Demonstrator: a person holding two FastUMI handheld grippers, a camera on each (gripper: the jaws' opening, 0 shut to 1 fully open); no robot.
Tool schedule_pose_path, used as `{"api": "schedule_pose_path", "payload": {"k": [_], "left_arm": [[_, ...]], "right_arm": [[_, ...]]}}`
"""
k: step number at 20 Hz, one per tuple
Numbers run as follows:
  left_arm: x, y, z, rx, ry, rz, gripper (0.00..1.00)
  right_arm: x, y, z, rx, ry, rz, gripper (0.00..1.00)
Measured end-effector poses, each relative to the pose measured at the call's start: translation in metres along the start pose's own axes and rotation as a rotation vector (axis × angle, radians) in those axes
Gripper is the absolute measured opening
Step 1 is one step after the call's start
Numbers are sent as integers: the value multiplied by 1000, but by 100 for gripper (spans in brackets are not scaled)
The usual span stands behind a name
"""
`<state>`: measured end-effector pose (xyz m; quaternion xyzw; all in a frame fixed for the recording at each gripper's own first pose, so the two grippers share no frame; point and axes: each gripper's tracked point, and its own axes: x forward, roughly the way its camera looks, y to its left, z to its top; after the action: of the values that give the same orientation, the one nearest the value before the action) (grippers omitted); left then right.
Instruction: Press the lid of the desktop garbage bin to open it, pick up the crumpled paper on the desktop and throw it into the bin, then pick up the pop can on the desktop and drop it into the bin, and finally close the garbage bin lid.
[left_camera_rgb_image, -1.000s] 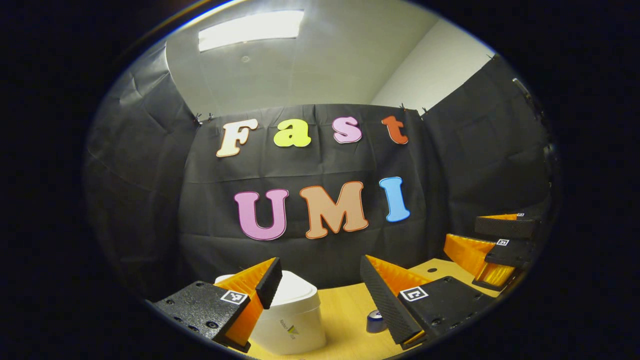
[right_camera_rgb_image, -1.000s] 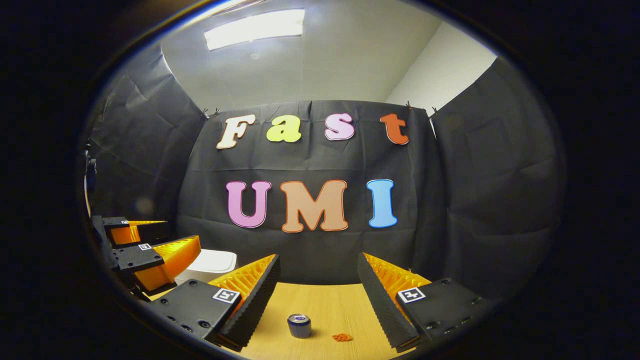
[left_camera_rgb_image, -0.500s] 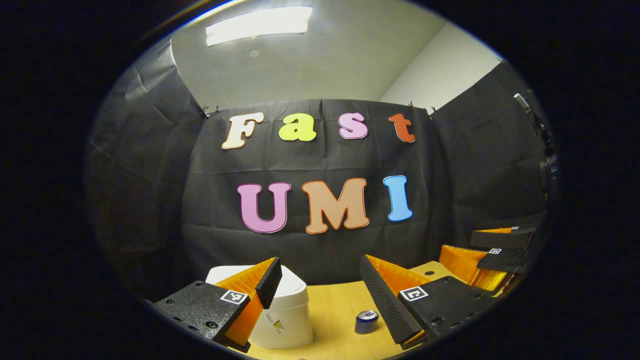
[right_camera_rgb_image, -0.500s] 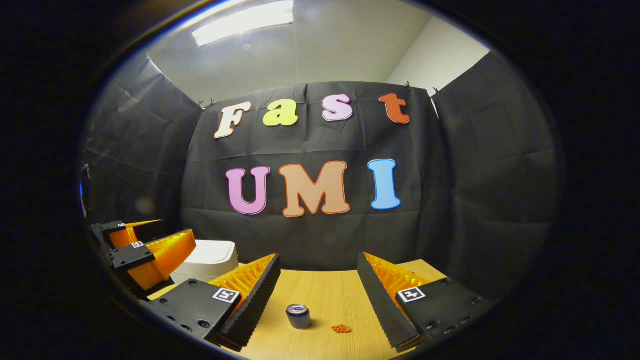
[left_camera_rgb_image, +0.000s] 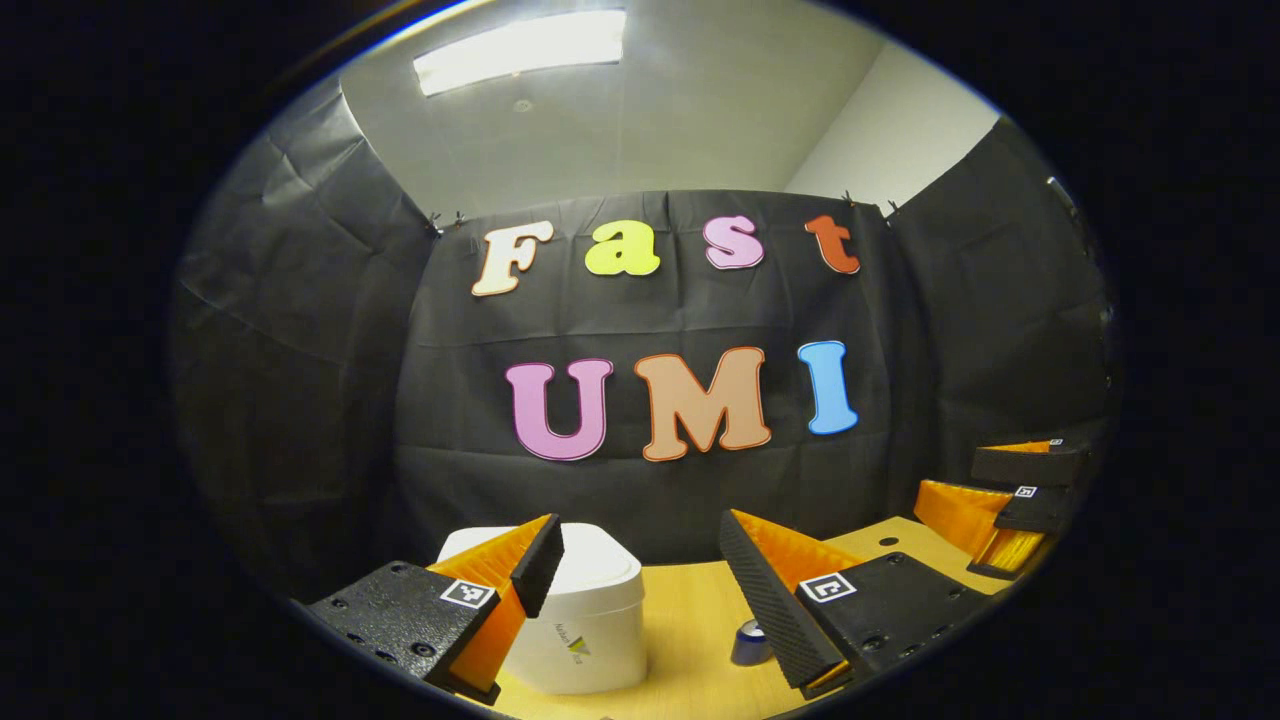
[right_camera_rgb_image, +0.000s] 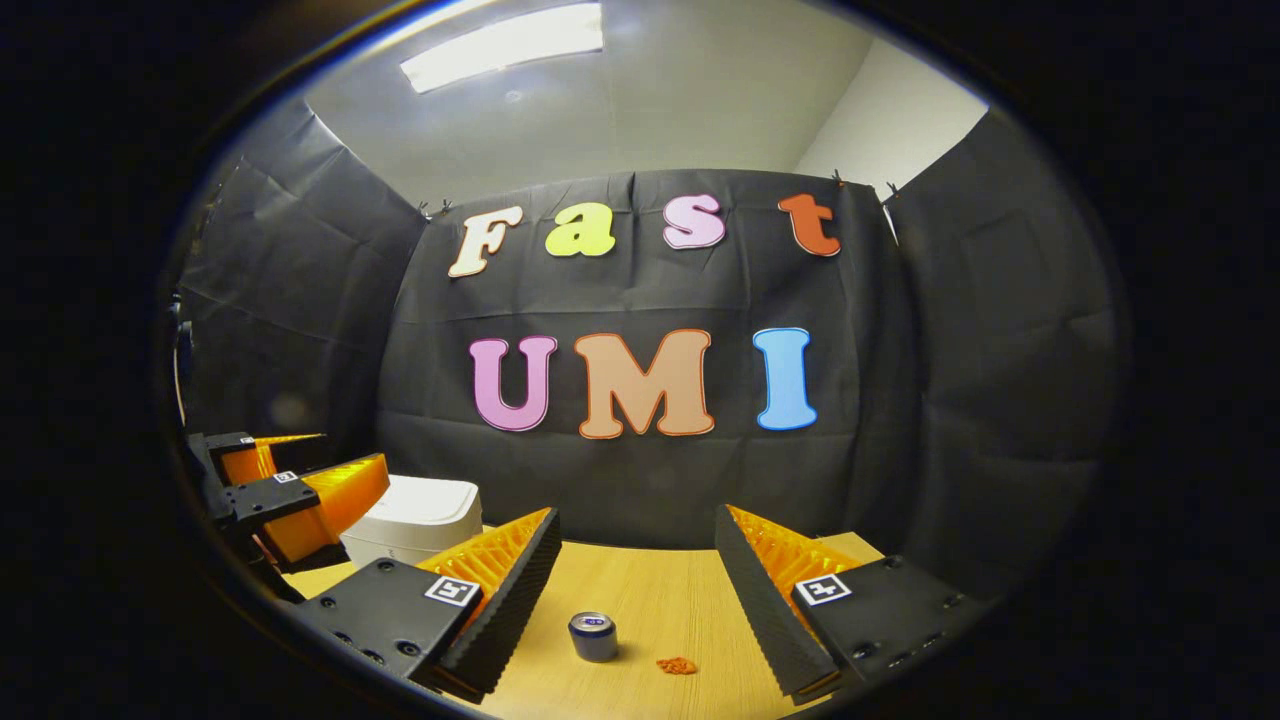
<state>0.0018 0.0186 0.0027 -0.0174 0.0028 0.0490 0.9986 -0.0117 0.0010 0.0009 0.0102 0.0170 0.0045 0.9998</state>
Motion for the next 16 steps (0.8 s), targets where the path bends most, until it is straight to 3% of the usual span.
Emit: {"api": "schedule_pose_path", "payload": {"k": [2, 8, 9, 10, 13, 14, 16], "left_arm": [[0, 5, -2, -1, 5, 19, 94], [11, 26, -13, 6, 33, 95, 94], [14, 29, -17, 3, 42, 107, 99], [18, 33, -19, 0, 50, 119, 94], [27, 44, -27, 3, 70, 140, 94], [30, 48, -29, 9, 74, 148, 99], [35, 57, -31, 24, 79, 163, 91]], "right_arm": [[2, -2, -1, -8, 4, 8, 96], [8, -6, 0, -26, 6, 21, 98], [10, -5, -1, -28, 7, 21, 98], [12, -5, -1, -31, 7, 22, 98], [14, -8, 0, -42, 1, 18, 98], [15, -9, 0, -44, 0, 14, 98], [17, -12, 0, -47, 1, 6, 98]]}}
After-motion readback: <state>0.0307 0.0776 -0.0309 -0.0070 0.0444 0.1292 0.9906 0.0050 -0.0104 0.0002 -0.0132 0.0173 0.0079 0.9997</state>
